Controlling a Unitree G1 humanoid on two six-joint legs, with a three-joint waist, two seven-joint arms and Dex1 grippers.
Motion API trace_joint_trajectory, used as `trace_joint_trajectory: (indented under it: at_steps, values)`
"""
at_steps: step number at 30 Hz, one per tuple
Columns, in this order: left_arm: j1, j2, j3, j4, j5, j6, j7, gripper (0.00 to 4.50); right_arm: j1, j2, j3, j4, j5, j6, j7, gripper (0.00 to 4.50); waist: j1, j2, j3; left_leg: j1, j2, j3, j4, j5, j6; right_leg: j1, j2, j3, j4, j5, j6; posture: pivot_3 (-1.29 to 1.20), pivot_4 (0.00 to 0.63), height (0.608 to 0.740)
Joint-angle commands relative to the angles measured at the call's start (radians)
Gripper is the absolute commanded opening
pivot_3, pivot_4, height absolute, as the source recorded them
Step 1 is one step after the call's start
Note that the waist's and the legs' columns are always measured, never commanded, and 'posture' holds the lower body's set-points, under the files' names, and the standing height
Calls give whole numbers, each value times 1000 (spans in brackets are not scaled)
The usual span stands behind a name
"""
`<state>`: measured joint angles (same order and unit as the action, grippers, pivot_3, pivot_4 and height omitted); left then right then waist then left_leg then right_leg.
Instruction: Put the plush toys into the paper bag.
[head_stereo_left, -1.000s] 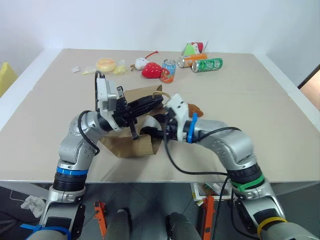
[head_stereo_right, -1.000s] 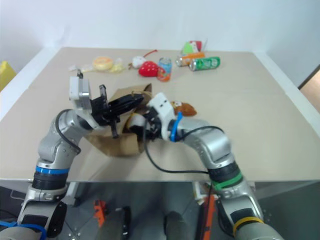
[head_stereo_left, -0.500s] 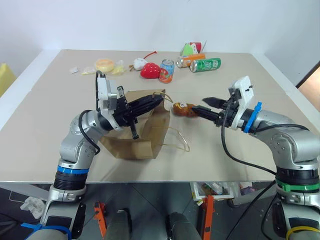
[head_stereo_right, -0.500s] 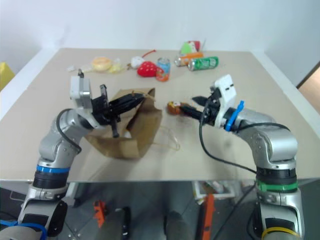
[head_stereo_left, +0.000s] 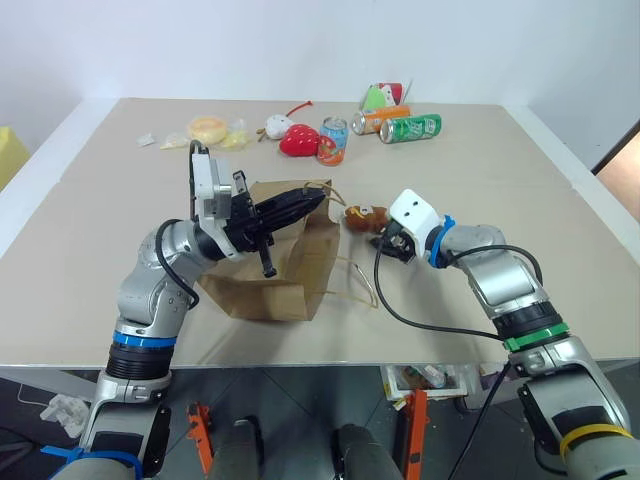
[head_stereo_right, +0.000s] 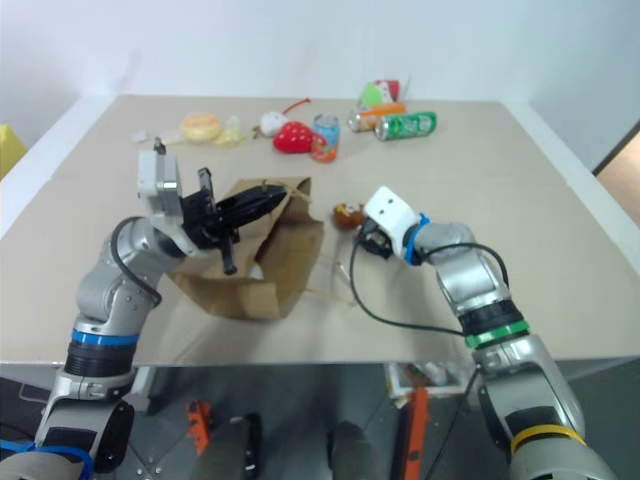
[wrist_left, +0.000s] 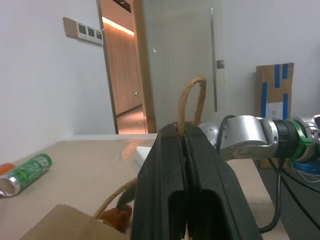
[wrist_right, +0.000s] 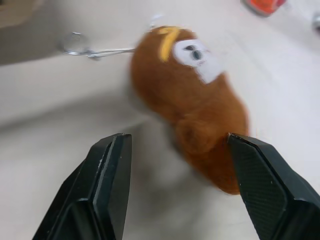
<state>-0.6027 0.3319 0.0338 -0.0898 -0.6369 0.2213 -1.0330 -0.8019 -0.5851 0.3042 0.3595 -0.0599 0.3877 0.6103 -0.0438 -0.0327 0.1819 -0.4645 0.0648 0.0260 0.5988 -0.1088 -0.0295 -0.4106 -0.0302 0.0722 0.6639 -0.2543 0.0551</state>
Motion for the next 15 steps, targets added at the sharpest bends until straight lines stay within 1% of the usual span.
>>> trace_joint_trajectory:
  at_steps: [1,3,7,11,12,13,15]
  values:
    - [-10,8,11,-42,-12,-1,7,0,-48,32,-30,26,-24,-43,-23,3327,-1,0,0,0,0,0,0,0,0,0,0,0,0,0,0,0,150,740]
    - [-9,9,11,-45,-12,0,10,0,-52,42,-46,21,-20,-42,-11,3327,-1,0,0,0,0,0,0,0,0,0,0,0,0,0,0,0,150,740]
    - [-3,8,11,-55,-14,5,15,0,-49,48,-34,46,-57,-64,-23,3327,0,0,0,0,0,0,0,0,0,0,0,0,0,0,1,0,150,740]
    - [-2,6,10,-59,-14,7,19,0,-46,88,-22,89,-83,-70,-48,3327,-1,0,0,0,0,0,0,0,0,0,0,0,0,0,0,0,150,740]
    - [-3,6,9,-60,-14,7,20,0,-46,95,-23,98,-89,-73,-55,2944,-1,0,0,0,0,0,0,0,0,0,0,0,0,0,0,0,150,740]
    - [-3,5,9,-61,-14,7,21,0,-43,98,-24,101,-94,-76,-55,2808,-1,0,0,0,0,0,0,0,0,0,0,0,0,1,0,0,150,740]
    - [-3,5,10,-63,-14,7,24,0,-37,96,-24,103,-107,-84,-57,2073,-1,0,0,0,0,0,0,0,0,0,0,0,0,1,0,0,150,740]
